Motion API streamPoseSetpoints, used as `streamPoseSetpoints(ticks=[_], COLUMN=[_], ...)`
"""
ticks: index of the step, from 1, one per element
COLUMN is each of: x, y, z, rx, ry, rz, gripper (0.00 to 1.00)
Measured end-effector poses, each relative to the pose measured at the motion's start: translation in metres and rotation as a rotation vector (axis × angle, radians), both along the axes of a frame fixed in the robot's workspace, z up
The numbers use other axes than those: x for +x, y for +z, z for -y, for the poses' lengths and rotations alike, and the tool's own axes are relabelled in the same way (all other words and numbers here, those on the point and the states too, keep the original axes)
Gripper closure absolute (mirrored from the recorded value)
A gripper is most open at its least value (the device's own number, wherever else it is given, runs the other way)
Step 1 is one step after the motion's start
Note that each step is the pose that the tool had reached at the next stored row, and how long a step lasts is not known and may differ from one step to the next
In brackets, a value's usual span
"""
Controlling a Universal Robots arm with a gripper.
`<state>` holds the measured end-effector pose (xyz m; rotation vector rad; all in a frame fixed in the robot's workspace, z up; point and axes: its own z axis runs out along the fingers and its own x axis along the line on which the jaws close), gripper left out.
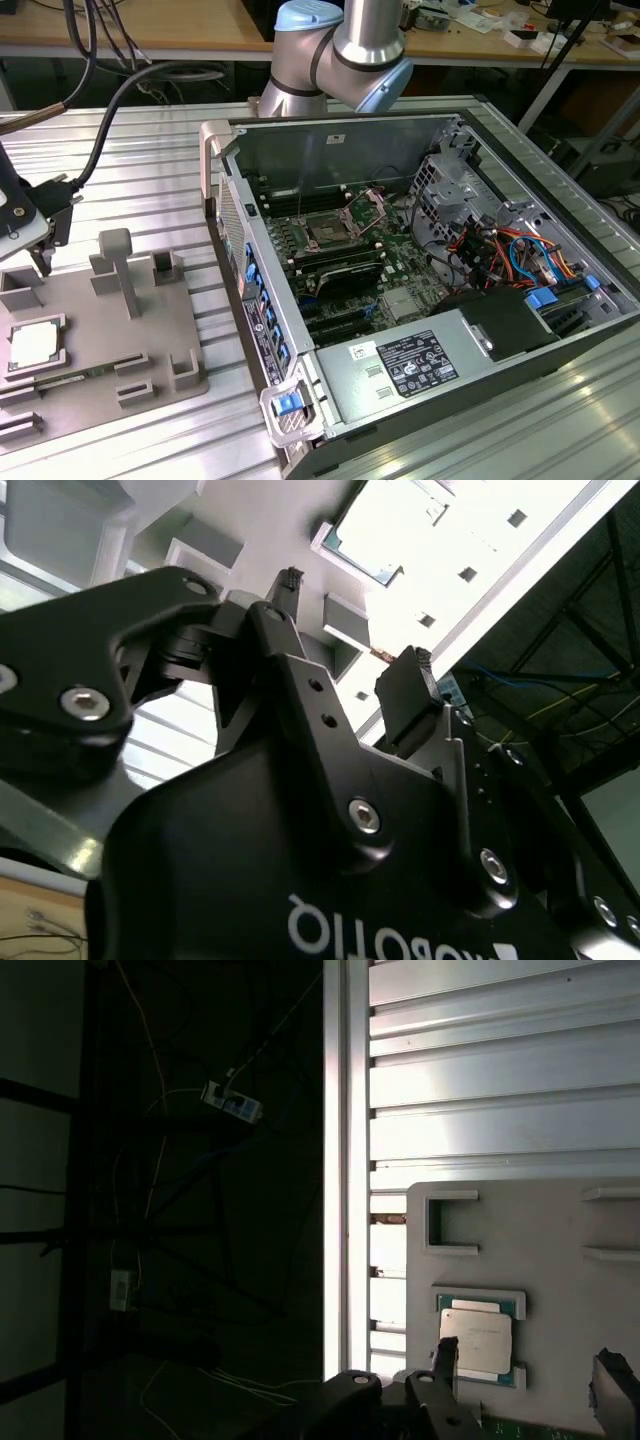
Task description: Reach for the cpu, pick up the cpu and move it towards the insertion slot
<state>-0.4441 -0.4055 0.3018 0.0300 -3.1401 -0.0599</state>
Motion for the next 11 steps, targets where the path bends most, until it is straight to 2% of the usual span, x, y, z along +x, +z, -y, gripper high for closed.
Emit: streamPoseSetpoints(ticks=[1,2,3,7,8,11], x=[0.0000,-0.0001,-0.0001,-0.0001,-0.0001,-0.0002], y=[0.0000,-0.0001,-0.0001,-0.0001,-0.0002,-0.0002], z=[0.0000,0.0000,0.0000,0.0000,0.0000,0.0000], rx=[0.0000,0.0000,0.0000,0.0000,0.0000,0.0000], ry=[0.000,0.000,0.000,0.000,0.000,0.000], rz=[0.0000,0.0000,0.0000,0.0000,0.0001,0.0000], gripper=[0.39,0.39,0.32,0.31,0.25,0.25])
